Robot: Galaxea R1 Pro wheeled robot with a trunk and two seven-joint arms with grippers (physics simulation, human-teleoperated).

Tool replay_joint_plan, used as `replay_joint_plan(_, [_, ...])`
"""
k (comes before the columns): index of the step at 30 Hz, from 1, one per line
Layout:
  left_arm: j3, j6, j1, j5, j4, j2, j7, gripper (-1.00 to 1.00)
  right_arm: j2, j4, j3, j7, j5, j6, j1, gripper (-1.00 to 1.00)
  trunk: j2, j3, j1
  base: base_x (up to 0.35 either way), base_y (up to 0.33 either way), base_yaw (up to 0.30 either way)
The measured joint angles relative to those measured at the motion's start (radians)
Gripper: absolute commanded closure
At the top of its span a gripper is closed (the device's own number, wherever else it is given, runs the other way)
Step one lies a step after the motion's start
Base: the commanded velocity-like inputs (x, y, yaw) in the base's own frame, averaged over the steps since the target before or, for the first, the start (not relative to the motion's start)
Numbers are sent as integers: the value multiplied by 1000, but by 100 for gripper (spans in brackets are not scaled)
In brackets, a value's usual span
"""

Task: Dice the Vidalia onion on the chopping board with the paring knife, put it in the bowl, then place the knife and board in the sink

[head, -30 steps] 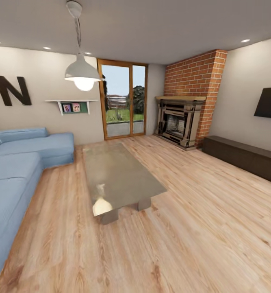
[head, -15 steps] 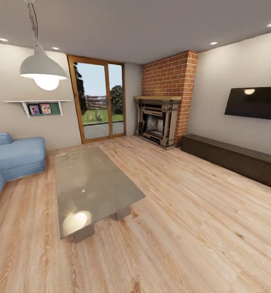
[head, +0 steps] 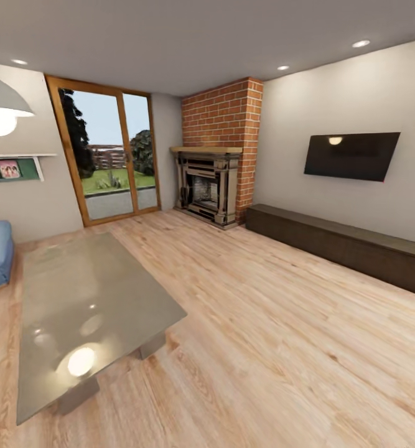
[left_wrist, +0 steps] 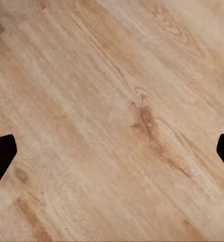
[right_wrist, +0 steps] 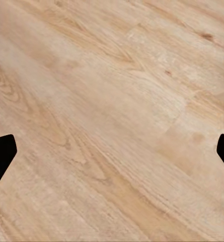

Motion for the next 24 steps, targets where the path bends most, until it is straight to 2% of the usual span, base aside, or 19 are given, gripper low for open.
replay_joint_plan(24, [0,-1,0,0,8,0,0,-100,0,0,0,1,0,-1,0,-100,0,0,0,321,-187,-295])
